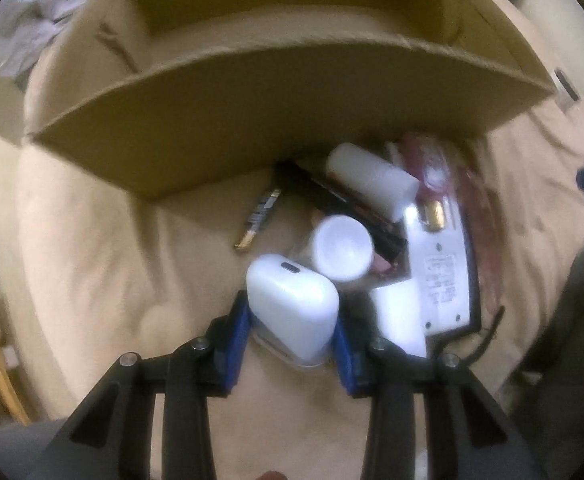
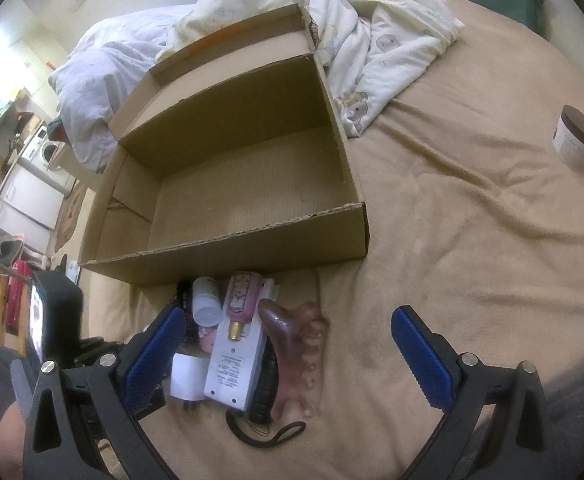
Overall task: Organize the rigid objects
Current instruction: 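Grasp the white earbud case with the left tool while the right tool grasps the pink comb, then carry both items into the box and open both tools to release them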
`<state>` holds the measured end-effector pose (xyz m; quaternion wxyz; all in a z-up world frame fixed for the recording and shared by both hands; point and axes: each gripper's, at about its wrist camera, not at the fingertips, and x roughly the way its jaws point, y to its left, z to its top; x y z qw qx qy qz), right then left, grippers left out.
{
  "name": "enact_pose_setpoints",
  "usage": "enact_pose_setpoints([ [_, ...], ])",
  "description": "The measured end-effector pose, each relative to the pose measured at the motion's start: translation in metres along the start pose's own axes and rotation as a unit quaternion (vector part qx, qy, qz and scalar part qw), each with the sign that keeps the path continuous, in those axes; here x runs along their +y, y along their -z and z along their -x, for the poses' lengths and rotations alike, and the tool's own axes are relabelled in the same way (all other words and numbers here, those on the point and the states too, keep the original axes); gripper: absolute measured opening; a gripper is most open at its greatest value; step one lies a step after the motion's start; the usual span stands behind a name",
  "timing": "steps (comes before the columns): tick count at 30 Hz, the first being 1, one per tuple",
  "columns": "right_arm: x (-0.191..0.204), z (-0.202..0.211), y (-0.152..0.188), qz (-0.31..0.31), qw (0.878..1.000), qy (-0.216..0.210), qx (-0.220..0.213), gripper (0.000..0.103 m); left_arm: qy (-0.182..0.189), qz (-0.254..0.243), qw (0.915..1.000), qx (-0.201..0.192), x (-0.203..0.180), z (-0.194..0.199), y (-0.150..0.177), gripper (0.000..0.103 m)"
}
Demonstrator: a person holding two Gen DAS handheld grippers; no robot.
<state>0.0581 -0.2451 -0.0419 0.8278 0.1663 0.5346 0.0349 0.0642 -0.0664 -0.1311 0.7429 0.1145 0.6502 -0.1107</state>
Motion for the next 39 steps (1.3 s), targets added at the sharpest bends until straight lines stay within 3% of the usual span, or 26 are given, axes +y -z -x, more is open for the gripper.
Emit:
enact_pose_setpoints([
  [3,-0.008,-0.005,-0.002,-0.019,0.999,-0.021,0.022,0.103,-0.008,0.040,0.9992,-0.008,0.018,0.012,0.003,0.035],
  [5,-0.016,-0.014,-0.001,-0.038,0.997,-0.043,0.053,0.084,-0.005,0.062,0.9980,-0.011,0.029,0.022,0.014,0.035],
  [6,-0.020,-0.021,0.000,-0.049,0.995,-0.055,0.073,0.067,-0.008,0.073,0.9972,-0.013,0.035,0.025,0.015,0.035],
  [7,-0.023,-0.030,0.002,-0.059,0.992,-0.058,0.096,0.060,-0.004,0.080,0.9967,-0.014,0.048,0.028,0.024,0.035],
  [9,-0.026,-0.044,0.004,-0.071,0.988,-0.054,0.128,0.059,0.000,0.089,0.9959,-0.015,0.055,0.033,0.027,0.035],
  [12,-0.021,-0.060,0.007,-0.065,0.984,-0.058,0.157,0.038,-0.007,0.089,0.9957,-0.025,0.057,0.034,0.029,0.035],
  [20,-0.013,-0.090,0.010,-0.061,0.979,-0.029,0.190,0.037,-0.003,0.087,0.9959,-0.022,0.034,0.030,0.025,0.035],
  [22,-0.010,-0.099,0.009,-0.059,0.979,-0.031,0.194,0.041,-0.005,0.084,0.9962,-0.022,0.036,0.030,0.023,0.035],
  [31,0.009,-0.086,0.010,-0.007,0.989,-0.019,0.148,0.031,-0.015,0.098,0.9946,-0.030,0.037,0.037,0.032,0.035],
  [39,0.016,-0.055,0.015,0.003,0.991,-0.038,0.127,0.031,-0.015,0.103,0.9936,-0.043,0.042,0.044,0.030,0.035],
])
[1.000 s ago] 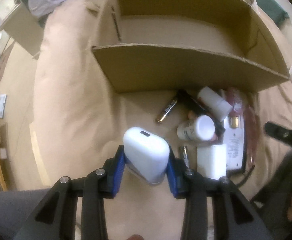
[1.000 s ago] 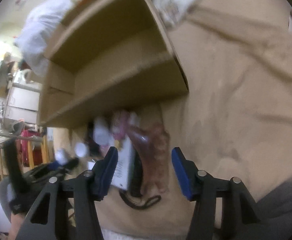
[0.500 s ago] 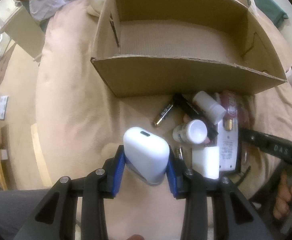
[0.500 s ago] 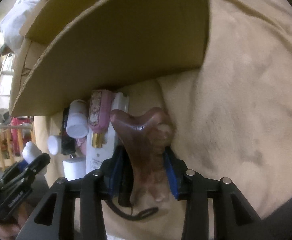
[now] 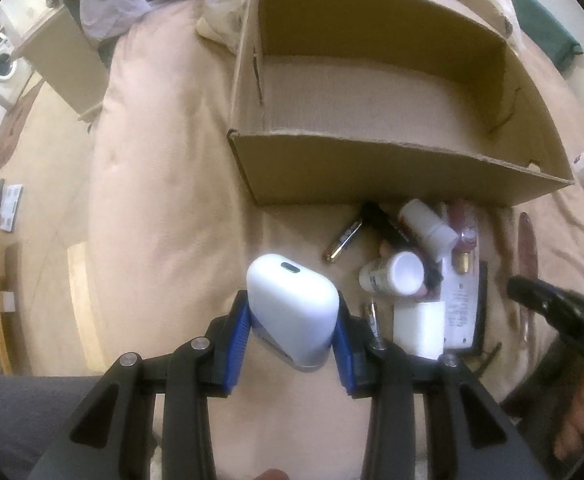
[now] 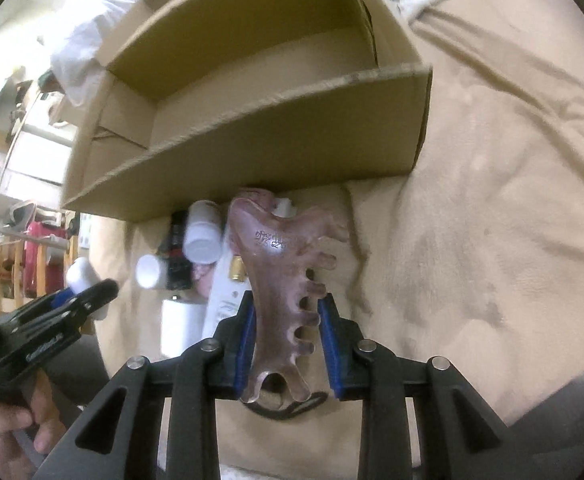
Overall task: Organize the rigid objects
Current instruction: 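Carry both items into the box and open both tools to release them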
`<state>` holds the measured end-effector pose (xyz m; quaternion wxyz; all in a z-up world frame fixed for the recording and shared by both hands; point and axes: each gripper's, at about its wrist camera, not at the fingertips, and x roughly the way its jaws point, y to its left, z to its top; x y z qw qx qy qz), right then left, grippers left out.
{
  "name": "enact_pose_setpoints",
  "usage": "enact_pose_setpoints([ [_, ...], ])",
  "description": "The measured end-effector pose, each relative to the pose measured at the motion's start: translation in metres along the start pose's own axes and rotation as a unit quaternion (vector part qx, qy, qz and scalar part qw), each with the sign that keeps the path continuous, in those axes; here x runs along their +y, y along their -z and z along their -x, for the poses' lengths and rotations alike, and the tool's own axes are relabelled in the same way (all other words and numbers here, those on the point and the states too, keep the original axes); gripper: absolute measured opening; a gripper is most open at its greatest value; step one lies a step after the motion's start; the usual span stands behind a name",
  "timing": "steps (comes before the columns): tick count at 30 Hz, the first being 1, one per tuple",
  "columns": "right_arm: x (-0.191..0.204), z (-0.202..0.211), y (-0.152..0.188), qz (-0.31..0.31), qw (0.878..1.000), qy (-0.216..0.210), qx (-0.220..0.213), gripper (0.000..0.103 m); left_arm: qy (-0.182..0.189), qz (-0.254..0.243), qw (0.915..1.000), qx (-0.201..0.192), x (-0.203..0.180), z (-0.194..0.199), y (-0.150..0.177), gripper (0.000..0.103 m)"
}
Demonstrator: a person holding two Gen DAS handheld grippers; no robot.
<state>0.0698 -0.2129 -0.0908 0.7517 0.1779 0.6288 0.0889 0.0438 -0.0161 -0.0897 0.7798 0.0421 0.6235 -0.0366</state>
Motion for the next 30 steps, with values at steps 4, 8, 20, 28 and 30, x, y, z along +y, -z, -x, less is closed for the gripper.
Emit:
enact_pose_setpoints([
  [4,0.001,0.010,0.006,0.003,1.000,-0.007,-0.009,0.031,-0.004,-0.003,1.0000,-0.002,-0.004,0.002,0.003,0.035],
  [8,-0.001,0.012,0.007,-0.004,1.000,-0.010,-0.013,0.031,-0.006,0.001,1.0000,-0.003,-0.004,0.005,0.005,0.035],
  [20,-0.010,0.011,0.006,-0.016,1.000,-0.012,-0.007,0.031,-0.003,0.001,1.0000,-0.006,-0.002,0.007,0.004,0.035],
  [28,-0.007,0.052,0.011,-0.013,0.997,-0.066,-0.038,0.031,0.013,0.000,0.9978,-0.065,-0.005,0.059,-0.010,0.035],
  [30,-0.005,0.066,0.006,-0.008,0.996,-0.078,-0.050,0.031,0.016,-0.001,0.9966,-0.080,-0.007,0.072,-0.018,0.035],
])
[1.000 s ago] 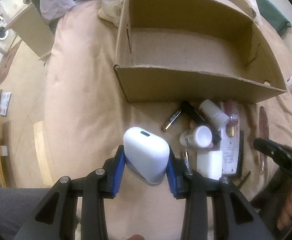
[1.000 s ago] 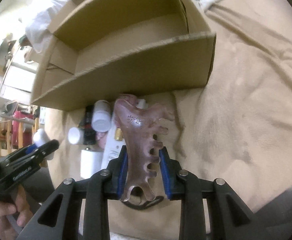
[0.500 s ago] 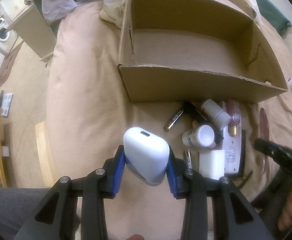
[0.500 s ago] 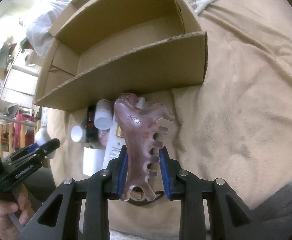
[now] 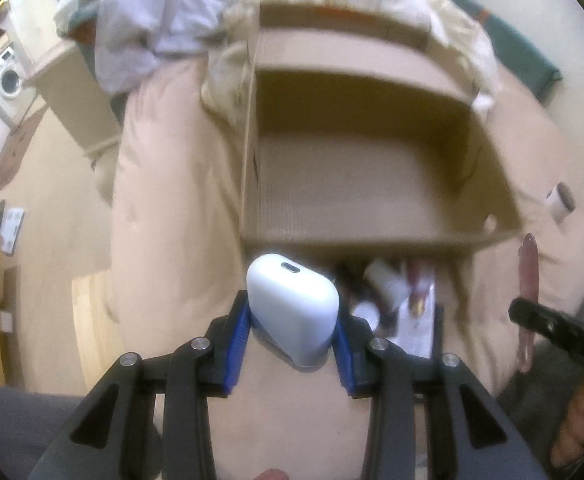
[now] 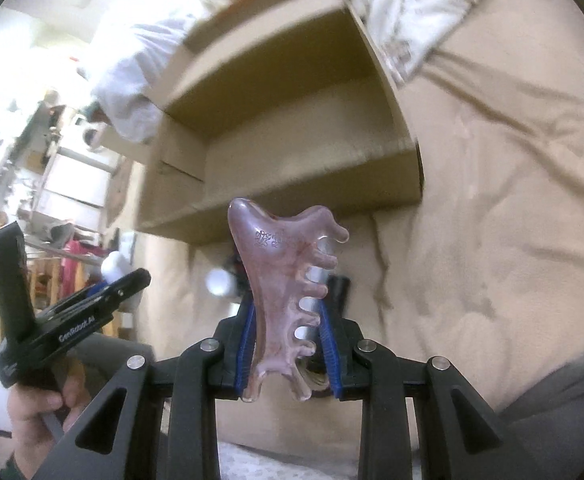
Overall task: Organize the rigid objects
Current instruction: 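Carry both items into the box and open both tools to release them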
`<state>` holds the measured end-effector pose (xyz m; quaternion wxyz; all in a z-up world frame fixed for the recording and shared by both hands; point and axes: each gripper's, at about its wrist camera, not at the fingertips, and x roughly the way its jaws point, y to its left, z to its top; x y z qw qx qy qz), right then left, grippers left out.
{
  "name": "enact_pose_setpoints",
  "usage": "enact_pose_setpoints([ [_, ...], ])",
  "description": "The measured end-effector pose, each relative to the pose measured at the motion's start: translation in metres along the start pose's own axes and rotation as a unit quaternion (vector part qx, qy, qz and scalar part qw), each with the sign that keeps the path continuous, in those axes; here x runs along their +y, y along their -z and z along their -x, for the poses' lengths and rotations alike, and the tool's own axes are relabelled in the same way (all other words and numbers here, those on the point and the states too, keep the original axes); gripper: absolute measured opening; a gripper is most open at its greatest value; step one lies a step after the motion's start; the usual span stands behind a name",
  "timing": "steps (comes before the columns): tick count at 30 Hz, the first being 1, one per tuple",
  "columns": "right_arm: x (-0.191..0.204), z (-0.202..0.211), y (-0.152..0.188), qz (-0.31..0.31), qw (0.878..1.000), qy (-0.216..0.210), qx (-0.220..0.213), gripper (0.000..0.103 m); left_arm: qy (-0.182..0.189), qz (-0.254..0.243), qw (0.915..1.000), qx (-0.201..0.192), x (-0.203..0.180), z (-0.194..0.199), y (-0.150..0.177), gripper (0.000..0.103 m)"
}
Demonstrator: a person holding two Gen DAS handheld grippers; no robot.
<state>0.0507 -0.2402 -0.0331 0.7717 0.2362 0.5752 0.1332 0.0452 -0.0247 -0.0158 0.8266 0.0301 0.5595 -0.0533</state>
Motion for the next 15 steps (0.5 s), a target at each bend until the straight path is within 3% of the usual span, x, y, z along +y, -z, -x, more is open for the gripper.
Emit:
enact_pose_setpoints([
  [7,0.019,0.028,-0.043,0.028,0.998,-0.031,-0.038,0.031,0.001,-0.024,0.9996,-0.013,-0.015,0.007,-0.047,0.035],
  [15,0.024,0.008,-0.096,0.038,0.997,-0.035,-0.048,0.031,-0.012,-0.044,0.9989,0.009,-0.033,-0.035,-0.081,0.035],
])
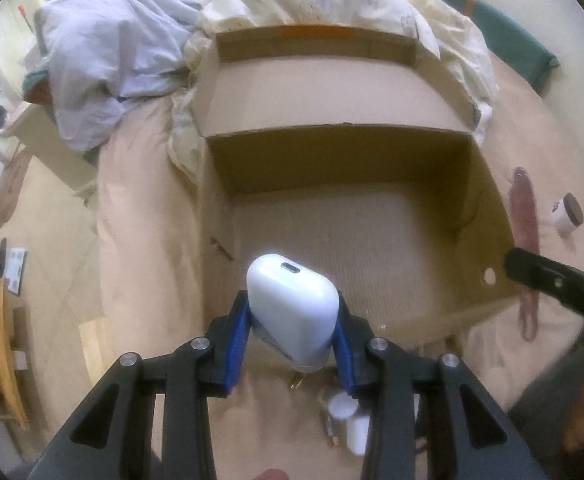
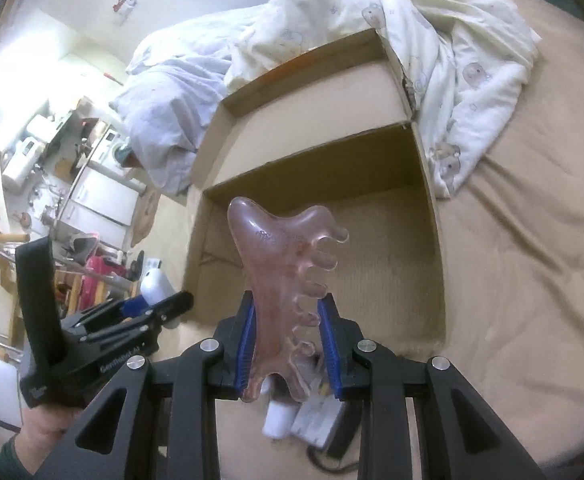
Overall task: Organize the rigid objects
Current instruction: 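Carry both items into the box and open both tools to release them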
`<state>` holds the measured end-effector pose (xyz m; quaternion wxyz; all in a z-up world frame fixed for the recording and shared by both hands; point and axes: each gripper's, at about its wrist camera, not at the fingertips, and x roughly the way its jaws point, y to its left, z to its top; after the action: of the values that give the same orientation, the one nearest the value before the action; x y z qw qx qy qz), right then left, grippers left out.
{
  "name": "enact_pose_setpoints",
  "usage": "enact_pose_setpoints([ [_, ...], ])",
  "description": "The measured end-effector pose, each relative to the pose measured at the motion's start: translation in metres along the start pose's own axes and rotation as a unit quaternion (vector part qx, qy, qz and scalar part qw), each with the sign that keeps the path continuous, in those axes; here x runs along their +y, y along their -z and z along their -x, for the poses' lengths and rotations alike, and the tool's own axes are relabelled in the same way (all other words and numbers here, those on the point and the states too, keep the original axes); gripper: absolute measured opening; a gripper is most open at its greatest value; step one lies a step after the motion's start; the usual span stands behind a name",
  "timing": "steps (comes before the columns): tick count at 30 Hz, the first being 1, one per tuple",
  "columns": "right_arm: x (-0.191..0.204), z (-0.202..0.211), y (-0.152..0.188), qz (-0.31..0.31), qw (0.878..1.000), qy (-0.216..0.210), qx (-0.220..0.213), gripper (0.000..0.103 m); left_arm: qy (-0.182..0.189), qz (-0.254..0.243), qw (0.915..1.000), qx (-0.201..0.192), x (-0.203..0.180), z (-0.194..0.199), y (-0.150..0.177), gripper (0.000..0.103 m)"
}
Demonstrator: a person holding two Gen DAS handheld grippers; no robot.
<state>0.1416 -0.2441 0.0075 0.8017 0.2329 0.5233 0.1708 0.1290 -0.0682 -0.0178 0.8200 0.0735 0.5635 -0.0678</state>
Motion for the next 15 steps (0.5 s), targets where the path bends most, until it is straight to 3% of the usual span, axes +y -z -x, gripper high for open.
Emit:
enact_pose_setpoints([
  [10,-0.024,-0.060,-0.021,-0.004,0.999,0.027,0.033,0.031,-0.013,-0.021,0.9994,0.023,-0.015,-0.059,-0.013,0.035],
  [15,-0.023,-0.084,-0.022,0.025,0.996,0.069,0.048,0.031,-0.012,-0.013,0.9992,0.034,-0.015,-0.074,-0.014,0.035],
])
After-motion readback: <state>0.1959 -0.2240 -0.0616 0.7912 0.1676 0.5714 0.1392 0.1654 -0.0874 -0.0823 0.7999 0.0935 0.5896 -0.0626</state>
